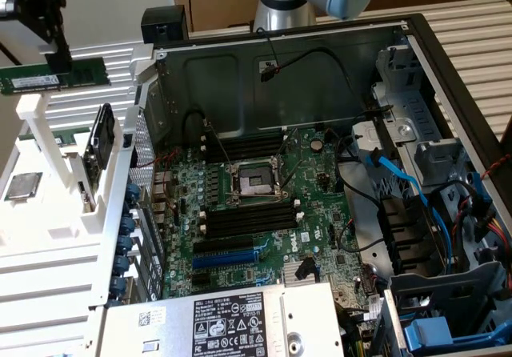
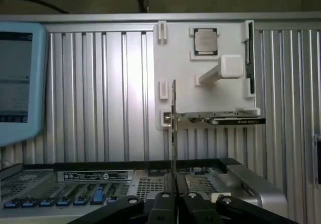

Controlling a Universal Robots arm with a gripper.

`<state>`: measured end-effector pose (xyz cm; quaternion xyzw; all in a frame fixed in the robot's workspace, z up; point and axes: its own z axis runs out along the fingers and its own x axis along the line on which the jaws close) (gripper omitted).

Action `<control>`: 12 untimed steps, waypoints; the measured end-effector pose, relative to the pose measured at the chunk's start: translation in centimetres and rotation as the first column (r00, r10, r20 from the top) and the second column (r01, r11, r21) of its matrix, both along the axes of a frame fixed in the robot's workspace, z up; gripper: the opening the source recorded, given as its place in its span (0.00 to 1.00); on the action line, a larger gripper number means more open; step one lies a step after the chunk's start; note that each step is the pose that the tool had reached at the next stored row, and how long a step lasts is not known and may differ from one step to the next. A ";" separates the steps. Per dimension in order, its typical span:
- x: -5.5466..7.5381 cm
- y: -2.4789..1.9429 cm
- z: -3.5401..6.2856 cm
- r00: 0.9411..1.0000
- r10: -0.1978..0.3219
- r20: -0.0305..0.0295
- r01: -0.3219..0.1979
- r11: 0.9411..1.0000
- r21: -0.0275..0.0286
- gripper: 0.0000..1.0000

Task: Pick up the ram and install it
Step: 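Pick up the ram and move it above insertion slot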

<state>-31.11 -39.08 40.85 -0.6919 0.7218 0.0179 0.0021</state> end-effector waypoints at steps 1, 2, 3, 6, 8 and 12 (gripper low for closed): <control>0.4 0.00 0.05 1.000 0.000 0.000 0.000 1.000 0.000 0.12; 0.9 0.00 0.12 1.000 0.000 0.000 0.000 1.000 0.000 0.12; 1.3 0.00 0.19 1.000 0.000 0.000 0.000 1.000 0.000 0.12; 4.0 0.00 0.50 1.000 0.000 0.000 0.000 1.000 0.000 0.12; 5.0 0.00 0.58 1.000 0.000 0.000 0.000 1.000 0.000 0.12; 8.6 0.00 0.76 1.000 0.000 0.000 0.000 1.000 0.000 0.12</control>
